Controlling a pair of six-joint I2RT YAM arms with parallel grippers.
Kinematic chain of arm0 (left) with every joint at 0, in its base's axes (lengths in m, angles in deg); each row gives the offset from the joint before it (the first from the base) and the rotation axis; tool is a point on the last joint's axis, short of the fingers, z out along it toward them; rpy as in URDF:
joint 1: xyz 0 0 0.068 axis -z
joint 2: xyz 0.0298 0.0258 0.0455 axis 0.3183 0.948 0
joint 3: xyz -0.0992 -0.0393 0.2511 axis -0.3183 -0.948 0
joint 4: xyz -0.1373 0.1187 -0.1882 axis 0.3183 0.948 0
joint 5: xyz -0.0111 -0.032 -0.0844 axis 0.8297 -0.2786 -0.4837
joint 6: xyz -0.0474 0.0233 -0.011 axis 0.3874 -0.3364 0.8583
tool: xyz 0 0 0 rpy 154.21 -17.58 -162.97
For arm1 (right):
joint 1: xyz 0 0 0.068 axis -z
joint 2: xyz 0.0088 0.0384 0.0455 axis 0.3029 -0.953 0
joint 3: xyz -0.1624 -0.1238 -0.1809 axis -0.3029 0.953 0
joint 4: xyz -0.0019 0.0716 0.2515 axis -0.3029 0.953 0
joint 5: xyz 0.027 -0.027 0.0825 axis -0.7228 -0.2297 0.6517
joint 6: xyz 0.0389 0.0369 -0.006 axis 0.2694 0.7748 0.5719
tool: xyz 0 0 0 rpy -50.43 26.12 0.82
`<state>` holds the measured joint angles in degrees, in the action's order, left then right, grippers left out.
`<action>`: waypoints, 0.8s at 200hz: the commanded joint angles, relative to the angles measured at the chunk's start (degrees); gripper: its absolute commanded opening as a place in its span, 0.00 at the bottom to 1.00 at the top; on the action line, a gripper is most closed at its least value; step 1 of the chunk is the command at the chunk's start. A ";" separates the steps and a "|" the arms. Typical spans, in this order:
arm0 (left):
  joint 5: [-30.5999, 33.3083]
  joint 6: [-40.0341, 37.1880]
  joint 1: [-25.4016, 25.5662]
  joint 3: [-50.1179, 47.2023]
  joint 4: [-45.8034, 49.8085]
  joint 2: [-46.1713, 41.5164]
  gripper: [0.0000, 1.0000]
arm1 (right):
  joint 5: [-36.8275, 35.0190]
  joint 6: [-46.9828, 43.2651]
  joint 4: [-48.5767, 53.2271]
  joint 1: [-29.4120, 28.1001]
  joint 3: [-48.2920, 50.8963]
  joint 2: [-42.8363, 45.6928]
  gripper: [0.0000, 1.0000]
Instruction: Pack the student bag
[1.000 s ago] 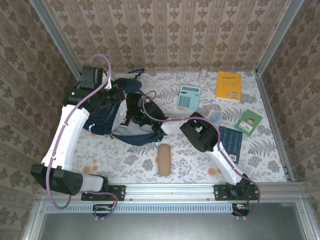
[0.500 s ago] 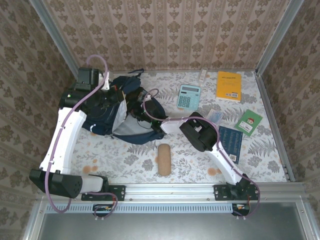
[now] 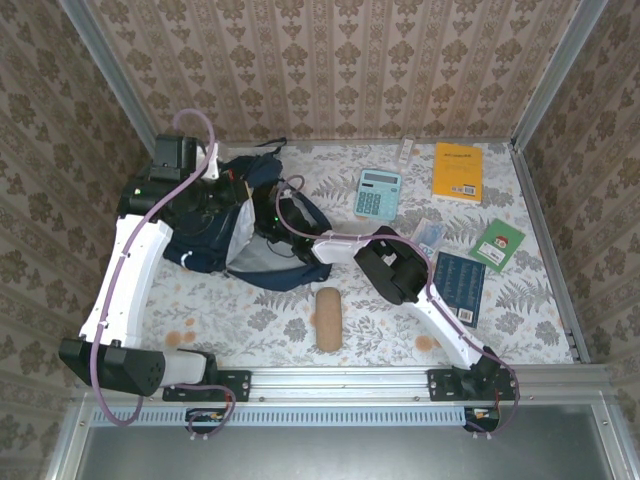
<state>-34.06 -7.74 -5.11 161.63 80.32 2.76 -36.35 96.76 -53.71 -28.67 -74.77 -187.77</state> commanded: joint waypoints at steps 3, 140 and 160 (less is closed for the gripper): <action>-2.09 -0.35 -0.70 -0.36 -5.34 -3.90 0.00 | 0.53 -2.38 3.55 0.57 0.93 2.58 0.36; 10.36 -3.30 -1.59 -10.20 -8.01 -5.30 0.00 | 10.11 -13.59 30.95 5.88 19.56 30.81 0.85; 8.75 -1.60 -1.37 -13.70 -11.06 -6.11 0.00 | 9.18 -18.55 37.08 7.45 22.01 36.77 0.84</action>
<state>-26.83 -9.68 -5.96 150.85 75.31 -1.24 -27.08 86.14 -26.00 -22.75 -55.21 -159.47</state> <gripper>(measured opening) 0.040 0.846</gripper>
